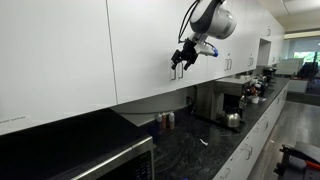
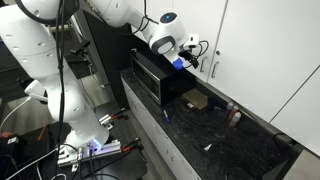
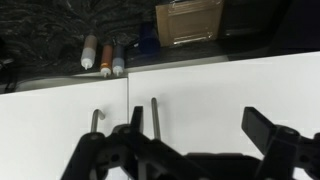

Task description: Open the left door of the second upper cabinet from the left

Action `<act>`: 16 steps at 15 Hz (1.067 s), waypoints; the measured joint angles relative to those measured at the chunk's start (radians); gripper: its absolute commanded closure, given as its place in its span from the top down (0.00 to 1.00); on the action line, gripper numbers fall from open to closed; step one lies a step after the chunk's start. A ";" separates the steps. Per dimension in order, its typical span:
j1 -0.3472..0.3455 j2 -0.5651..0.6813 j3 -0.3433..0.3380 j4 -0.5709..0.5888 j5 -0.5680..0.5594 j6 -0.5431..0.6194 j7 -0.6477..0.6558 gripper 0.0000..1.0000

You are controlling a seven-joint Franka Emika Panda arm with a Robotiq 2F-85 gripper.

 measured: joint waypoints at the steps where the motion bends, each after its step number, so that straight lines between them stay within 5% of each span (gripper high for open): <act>1: -0.001 0.002 -0.004 0.007 0.003 0.000 -0.008 1.00; 16: -0.006 0.027 -0.020 0.063 0.004 -0.052 -0.052 1.00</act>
